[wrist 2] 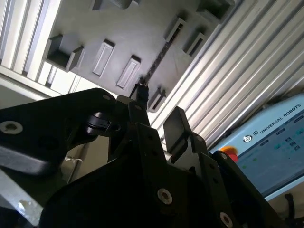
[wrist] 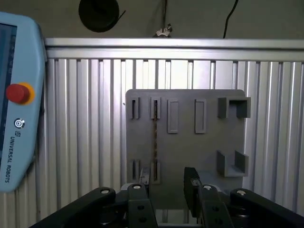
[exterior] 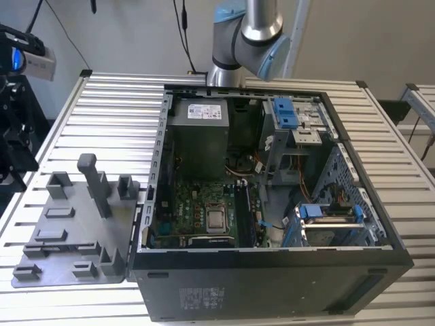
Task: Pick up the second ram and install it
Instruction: 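Pick up the second ram and move it above second insertion slot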
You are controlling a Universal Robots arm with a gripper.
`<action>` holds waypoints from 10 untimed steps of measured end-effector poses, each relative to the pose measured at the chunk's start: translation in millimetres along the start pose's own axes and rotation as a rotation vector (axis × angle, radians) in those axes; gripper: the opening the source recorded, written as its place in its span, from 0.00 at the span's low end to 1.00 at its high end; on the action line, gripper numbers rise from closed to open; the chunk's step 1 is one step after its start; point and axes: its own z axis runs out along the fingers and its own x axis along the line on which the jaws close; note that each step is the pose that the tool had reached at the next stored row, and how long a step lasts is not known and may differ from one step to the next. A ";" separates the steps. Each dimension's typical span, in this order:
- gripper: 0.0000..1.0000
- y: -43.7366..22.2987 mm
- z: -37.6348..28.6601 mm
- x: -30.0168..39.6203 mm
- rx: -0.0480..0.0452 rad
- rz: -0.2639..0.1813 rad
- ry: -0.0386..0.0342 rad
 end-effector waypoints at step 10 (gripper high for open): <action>0.42 -0.3 11.4 -0.1 0.0019 0.000 0.0001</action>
